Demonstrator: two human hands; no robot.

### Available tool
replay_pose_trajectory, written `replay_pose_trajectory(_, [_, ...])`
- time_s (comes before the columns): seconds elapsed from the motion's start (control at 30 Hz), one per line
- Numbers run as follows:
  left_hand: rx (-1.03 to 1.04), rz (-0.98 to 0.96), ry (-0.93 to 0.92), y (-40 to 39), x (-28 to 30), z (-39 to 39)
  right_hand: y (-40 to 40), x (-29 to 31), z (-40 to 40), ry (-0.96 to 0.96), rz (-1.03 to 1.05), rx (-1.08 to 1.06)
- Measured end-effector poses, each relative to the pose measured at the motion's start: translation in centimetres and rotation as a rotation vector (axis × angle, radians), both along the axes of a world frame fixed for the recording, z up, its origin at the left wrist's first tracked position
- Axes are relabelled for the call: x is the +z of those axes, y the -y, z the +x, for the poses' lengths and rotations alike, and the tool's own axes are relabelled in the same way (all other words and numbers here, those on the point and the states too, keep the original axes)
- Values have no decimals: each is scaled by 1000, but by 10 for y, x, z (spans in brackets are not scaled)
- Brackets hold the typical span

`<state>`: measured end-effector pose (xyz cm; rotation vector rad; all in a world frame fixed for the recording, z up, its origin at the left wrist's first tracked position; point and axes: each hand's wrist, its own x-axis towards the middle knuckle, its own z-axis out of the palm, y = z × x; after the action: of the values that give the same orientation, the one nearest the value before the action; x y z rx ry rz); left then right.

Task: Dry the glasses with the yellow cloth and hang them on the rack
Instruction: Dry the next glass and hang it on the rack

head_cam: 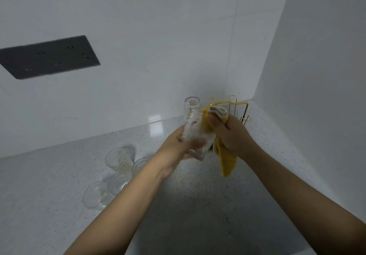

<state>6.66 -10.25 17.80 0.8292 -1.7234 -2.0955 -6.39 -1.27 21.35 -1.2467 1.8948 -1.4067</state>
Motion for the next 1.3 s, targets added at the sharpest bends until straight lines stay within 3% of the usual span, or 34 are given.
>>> replay_pose_trajectory(0.07, [-112, 541, -192, -1, -6, 5, -7, 0, -9, 127, -35, 77])
replay_pose_trajectory(0.13, [-196, 616, -222, -6, -9, 5, -8, 2, -13, 159, -66, 84])
replay_pose_trajectory(0.2, [-182, 437, -130, -9, -4, 1, -5, 3, -15, 96, -33, 0])
replay_pose_trajectory(0.27, [-99, -24, 76, -15, 10, -6, 0, 5, -14, -127, 37, -93])
replay_pose_trajectory(0.33, [21, -462, 263, -19, 9, -19, 5, 5, -9, -322, -22, -105])
replay_pose_trajectory(0.43, [135, -575, 282, -16, 10, -34, 7, 5, -7, -285, -68, -64])
replay_pose_trajectory(0.5, [25, -416, 162, 1, 9, -33, 4, 6, -17, -91, -61, 23])
replay_pose_trajectory(0.6, [-114, 315, -193, 12, 3, -21, 0, 5, -31, 103, -53, 156])
replay_pose_trajectory(0.67, [-177, 460, -207, 14, -10, -18, 2, 4, -36, 155, -54, 224])
replay_pose_trajectory(0.73, [-159, 403, -121, 13, -14, -21, 8, 3, -38, 104, -29, 194])
replay_pose_trajectory(0.87, [53, -197, 182, -4, -6, -38, 19, -5, -33, -205, 4, 60])
replay_pose_trajectory(0.93, [115, -273, 184, -5, -7, -44, 21, -11, -33, -229, -22, 93])
replay_pose_trajectory(1.0, [77, -190, 98, 2, -11, -42, 19, -11, -41, -134, 19, 148])
replay_pose_trajectory(1.2, [-50, 368, -134, 14, -19, -39, 21, -19, -61, 283, -51, 157])
replay_pose_trajectory(1.3, [-105, 449, -165, 14, -19, -44, 26, -28, -67, 386, -21, 115])
